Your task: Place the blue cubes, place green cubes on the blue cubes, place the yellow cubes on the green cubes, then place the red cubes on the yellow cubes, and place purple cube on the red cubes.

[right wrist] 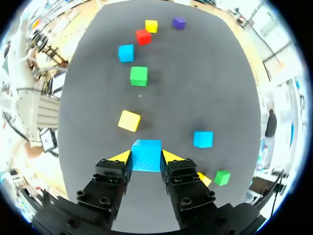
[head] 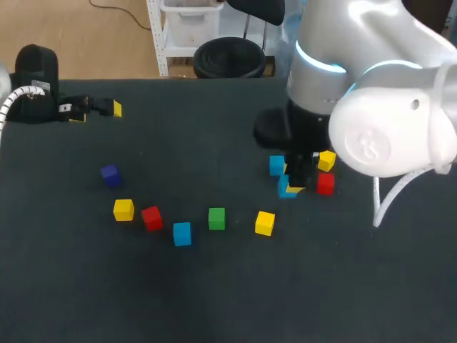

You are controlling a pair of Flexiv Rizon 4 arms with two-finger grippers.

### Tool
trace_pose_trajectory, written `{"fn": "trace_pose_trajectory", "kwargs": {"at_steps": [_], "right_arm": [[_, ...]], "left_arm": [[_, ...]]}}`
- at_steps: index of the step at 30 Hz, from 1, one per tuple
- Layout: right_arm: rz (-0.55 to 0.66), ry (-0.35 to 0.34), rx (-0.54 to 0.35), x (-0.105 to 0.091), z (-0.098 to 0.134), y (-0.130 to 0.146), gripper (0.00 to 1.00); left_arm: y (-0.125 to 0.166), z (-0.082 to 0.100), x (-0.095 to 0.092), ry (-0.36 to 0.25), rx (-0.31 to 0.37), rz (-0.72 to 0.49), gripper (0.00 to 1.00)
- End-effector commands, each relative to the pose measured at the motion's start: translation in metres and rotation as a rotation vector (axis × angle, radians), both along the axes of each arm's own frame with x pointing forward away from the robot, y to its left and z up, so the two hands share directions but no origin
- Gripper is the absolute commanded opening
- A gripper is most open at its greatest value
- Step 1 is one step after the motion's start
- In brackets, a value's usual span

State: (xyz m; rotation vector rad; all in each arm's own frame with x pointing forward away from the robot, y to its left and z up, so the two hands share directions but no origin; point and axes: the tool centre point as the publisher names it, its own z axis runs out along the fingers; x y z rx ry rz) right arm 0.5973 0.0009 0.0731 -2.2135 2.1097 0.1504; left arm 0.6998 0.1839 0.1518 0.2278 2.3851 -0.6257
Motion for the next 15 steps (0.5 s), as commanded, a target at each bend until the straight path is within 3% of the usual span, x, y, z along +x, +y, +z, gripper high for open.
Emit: {"fn": "trace_pose_trajectory", "kwargs": {"at_steps": [1, 6, 15], "right_arm": [[0.046, 0.002, -0.013, -0.002, -0.003, 0.007, 0.0], [0.086, 0.01, -0.033, 0.002, -0.011, 0.018, 0.0], [0.039, 0.019, -0.043, 0.04, -0.021, 0.03, 0.0]], "left_arm": [[0.001, -0.001, 0.0, -0.006, -0.006, -0.003, 1.0], [0.001, -0.001, 0.0, -0.006, -0.006, -0.003, 1.0], [0.001, -0.001, 0.0, -0.006, -0.006, -0.003, 1.0]]}}
